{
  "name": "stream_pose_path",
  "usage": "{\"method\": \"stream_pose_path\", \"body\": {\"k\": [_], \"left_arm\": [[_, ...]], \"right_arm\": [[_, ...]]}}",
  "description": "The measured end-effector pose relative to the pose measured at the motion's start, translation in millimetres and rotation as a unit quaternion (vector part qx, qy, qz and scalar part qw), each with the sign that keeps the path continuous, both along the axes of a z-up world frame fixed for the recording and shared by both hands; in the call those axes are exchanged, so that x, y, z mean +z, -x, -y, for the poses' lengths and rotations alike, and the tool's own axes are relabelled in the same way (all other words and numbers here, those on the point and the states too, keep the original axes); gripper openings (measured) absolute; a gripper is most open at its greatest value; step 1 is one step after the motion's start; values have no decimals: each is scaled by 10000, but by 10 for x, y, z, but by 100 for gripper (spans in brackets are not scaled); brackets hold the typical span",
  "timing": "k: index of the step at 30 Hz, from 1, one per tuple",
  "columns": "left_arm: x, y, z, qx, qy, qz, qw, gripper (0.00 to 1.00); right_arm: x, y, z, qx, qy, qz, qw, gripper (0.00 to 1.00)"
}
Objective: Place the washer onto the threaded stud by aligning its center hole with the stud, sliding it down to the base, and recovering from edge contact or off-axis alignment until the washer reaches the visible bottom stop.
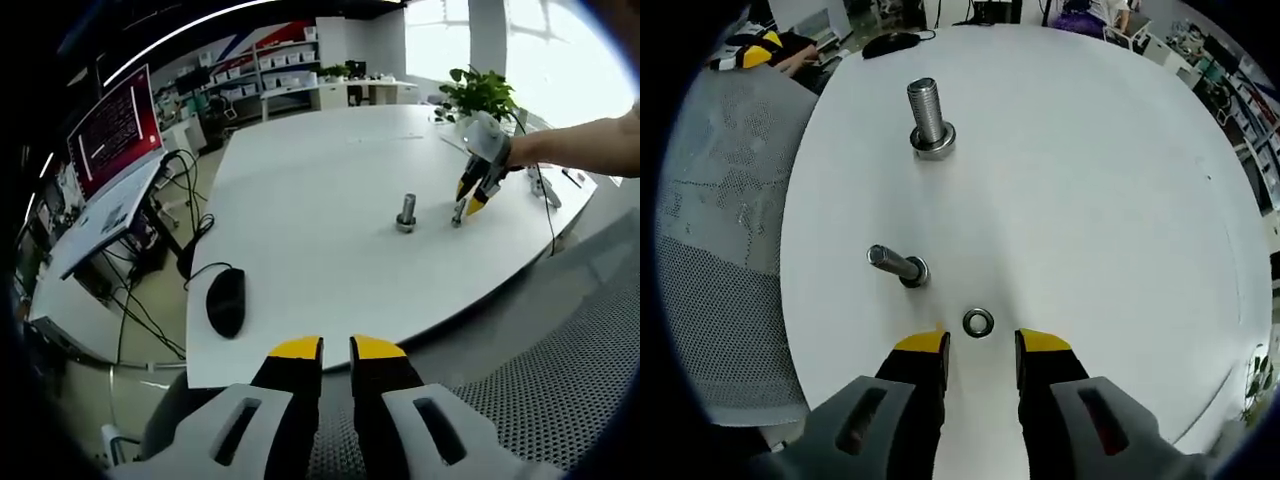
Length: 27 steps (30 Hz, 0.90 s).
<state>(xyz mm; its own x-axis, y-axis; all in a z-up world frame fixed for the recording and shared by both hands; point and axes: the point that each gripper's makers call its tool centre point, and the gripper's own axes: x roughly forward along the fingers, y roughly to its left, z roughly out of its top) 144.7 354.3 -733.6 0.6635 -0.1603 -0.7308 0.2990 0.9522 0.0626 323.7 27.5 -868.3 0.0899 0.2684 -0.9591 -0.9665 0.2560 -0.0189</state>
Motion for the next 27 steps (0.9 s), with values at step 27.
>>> {"method": "stream_pose_path", "body": {"k": [27], "left_arm": [[2, 7, -4, 9, -22, 9, 10000, 9]], "right_arm": [[18, 69, -25, 213, 477, -156, 9985, 22]]}}
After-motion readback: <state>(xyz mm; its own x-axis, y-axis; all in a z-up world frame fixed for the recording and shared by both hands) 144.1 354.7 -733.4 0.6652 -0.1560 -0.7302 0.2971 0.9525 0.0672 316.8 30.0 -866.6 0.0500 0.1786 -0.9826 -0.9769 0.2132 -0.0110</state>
